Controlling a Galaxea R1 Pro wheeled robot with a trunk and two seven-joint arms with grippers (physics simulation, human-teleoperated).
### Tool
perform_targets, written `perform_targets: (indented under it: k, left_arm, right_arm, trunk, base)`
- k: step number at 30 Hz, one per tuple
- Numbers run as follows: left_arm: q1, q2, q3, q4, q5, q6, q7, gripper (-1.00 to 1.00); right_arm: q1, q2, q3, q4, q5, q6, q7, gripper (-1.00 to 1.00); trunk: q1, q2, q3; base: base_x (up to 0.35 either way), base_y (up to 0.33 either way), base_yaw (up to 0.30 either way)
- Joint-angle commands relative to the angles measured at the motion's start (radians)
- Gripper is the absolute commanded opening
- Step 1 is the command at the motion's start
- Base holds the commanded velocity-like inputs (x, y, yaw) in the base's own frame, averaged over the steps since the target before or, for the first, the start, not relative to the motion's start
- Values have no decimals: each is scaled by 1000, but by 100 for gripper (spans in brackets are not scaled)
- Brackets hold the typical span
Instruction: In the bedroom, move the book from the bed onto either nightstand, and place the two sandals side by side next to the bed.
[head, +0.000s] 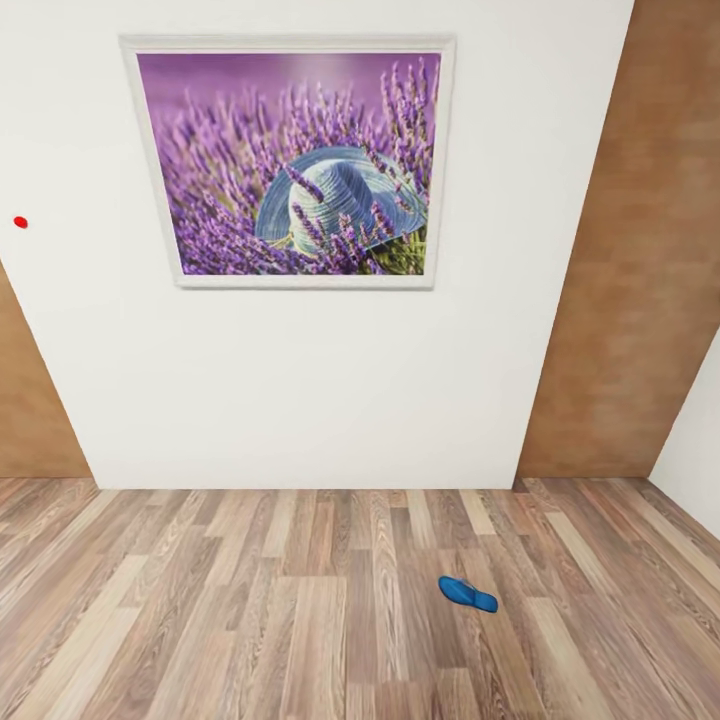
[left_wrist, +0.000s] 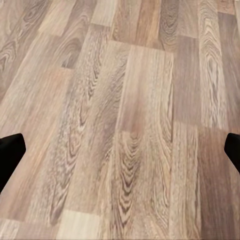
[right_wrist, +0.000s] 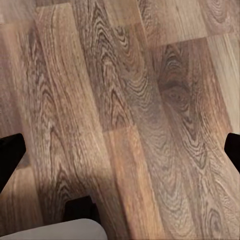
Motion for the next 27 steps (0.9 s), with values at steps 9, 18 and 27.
perform_targets:
  k: [9, 18, 27]
  left_arm:
    - [-1, -1, 1, 1, 6, -3, -2, 100]
    - [-1, -1, 2, 1, 6, -3, -2, 100]
    - [-8, -1, -7, -4, 3, -7, 3, 100]
  right_arm:
    - [-1, 0, -3, 1, -1, -4, 1, 100]
    - [-1, -1, -4, 1, -1, -3, 7, 100]
    - [5, -13, 2, -11, 2, -8, 17, 100]
  trunk:
    - [1, 0, -1]
    - [1, 0, -1]
    - [1, 0, -1]
  base:
    - [316, 0, 189]
    - [245, 0, 177]
    - [16, 0, 7]
